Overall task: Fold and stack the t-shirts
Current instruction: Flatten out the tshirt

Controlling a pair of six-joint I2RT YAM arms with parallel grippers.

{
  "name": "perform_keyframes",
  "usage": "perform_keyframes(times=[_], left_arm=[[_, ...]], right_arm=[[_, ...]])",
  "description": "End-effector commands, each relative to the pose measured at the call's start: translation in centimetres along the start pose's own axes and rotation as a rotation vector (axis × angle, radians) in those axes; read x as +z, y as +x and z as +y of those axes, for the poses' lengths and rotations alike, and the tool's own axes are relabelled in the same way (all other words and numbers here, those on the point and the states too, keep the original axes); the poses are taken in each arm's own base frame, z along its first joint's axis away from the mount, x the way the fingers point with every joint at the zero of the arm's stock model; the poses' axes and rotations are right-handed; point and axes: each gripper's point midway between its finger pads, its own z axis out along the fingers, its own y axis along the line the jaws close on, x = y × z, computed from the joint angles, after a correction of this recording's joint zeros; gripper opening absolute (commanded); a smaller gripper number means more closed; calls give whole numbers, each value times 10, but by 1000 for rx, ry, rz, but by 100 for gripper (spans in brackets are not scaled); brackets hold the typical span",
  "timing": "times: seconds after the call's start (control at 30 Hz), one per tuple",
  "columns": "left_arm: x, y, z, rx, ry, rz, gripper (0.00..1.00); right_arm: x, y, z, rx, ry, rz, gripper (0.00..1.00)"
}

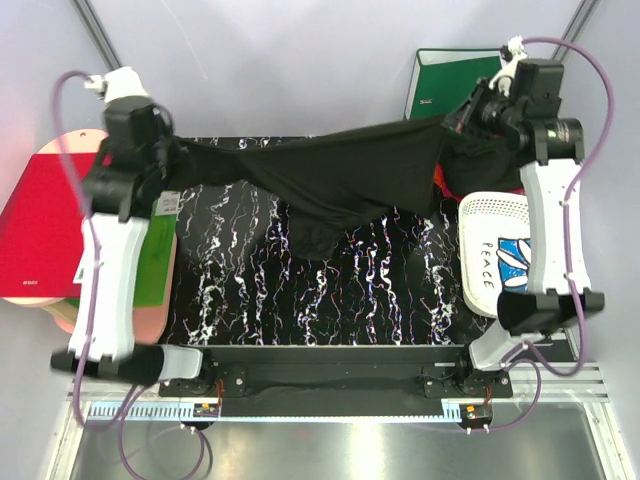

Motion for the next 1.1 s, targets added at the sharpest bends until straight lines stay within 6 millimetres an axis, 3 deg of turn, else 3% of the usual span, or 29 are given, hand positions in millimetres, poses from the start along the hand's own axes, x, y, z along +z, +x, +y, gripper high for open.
perform_keyframes(times=[0.0, 0.07, 0.1, 0.13, 0.27, 0.37, 0.47, 0.5, 0.57, 0.63, 0.67, 0.7, 0.77, 0.8, 0.87, 0.9, 0.97, 1.0, 1.07], left_arm=[[-81, -63, 30, -99, 7, -244, 0], [-113, -78, 33, -122, 58, -305, 0], [-129, -88, 33, -136, 85, -341, 0], [-146, -94, 34, -140, 119, -372, 0], [-191, -100, 40, -164, 214, -439, 0], [-211, -97, 48, -168, 241, -472, 0], [-229, -108, 50, -181, 277, -518, 0], [-225, -111, 50, -173, 261, -518, 0], [-223, -119, 44, -158, 270, -530, 0], [-196, -120, 37, -104, 204, -494, 0], [-194, -124, 32, -92, 207, -493, 0], [-173, -122, 19, -42, 186, -459, 0], [-156, -127, 3, -15, 182, -451, 0], [-127, -120, -15, 29, 172, -404, 0], [-101, -116, -34, 60, 173, -364, 0], [-69, -99, -61, 85, 231, -284, 0], [-38, -91, -67, 63, 241, -230, 0], [-13, -76, -86, 46, 304, -160, 0], [15, -69, -85, 34, 290, -118, 0]], right_arm=[[-111, -21, 42, -93, -72, -217, 0], [-136, -20, 42, -98, -46, -272, 0], [-163, -19, 49, -109, -52, -318, 0], [-177, -19, 51, -111, -50, -345, 0], [-249, -11, 63, -107, -52, -483, 0], [-285, -4, 61, -106, -27, -560, 0], [-301, -3, 55, -119, 17, -611, 0], [-300, -4, 52, -121, 31, -614, 0], [-287, -3, 41, -117, 72, -597, 0], [-274, -8, 32, -99, 106, -602, 0], [-257, -6, 23, -91, 124, -573, 0], [-251, -12, 24, -88, 118, -589, 0], [-218, -11, 10, -57, 149, -540, 0], [-206, -13, 7, -51, 154, -532, 0], [-163, -6, -7, -27, 171, -442, 0], [-151, -11, -6, -28, 152, -449, 0], [-113, -8, -11, -11, 130, -388, 0], [-102, -7, -13, -10, 126, -372, 0], [-75, -11, -23, 14, 153, -346, 0]])
